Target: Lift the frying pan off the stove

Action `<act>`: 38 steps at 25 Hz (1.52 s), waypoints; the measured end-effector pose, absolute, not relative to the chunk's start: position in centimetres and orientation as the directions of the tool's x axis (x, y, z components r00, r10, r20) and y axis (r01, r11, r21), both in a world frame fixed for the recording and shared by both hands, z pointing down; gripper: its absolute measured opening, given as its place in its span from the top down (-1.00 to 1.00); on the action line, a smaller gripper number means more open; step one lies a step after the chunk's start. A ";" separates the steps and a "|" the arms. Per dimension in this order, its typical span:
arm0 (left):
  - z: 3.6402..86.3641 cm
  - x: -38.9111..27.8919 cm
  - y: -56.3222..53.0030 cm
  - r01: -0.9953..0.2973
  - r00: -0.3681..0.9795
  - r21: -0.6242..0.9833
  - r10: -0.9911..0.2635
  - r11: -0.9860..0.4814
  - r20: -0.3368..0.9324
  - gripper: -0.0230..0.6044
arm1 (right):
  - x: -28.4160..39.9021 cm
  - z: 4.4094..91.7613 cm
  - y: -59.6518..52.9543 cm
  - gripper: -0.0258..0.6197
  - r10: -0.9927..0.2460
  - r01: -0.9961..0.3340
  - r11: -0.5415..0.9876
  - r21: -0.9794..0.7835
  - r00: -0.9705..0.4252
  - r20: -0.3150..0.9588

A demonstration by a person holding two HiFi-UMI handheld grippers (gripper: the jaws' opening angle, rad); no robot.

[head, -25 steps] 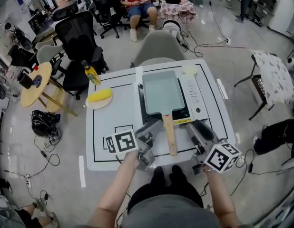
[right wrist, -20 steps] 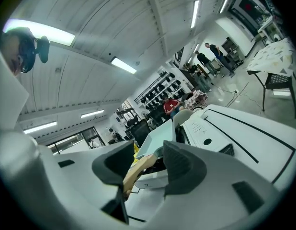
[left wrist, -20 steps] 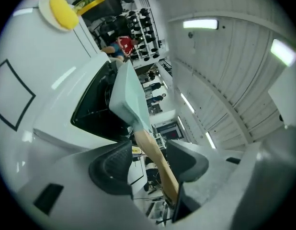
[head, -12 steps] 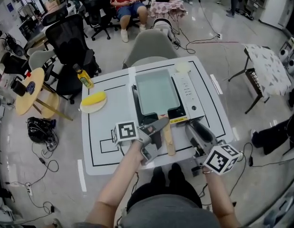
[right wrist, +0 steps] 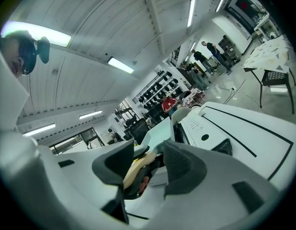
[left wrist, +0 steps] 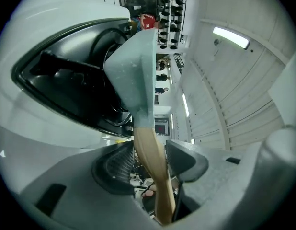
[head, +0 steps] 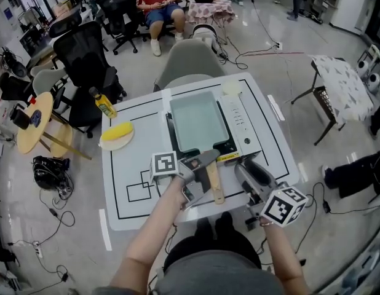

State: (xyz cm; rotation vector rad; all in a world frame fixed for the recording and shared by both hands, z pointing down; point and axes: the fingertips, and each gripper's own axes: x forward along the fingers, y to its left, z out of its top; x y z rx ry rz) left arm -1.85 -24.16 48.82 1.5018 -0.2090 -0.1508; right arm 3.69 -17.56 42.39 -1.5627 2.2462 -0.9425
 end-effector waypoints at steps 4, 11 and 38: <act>48.8 -1.7 -24.3 -0.022 0.975 0.996 -0.219 0.084 0.040 0.38 | 2.7 42.5 -17.8 0.33 -0.878 -0.720 0.250 -0.648 -0.451 0.161; 48.7 -1.7 -24.3 -0.012 0.974 0.995 -0.223 0.096 0.033 0.39 | 0.6 43.2 -18.1 0.28 -0.772 -0.576 0.324 -0.750 -0.619 0.142; 48.7 -1.4 -24.4 -0.012 0.963 0.996 -0.267 0.084 0.034 0.39 | -5.9 45.8 -19.7 0.32 -0.276 -0.162 0.273 -0.948 -0.957 0.084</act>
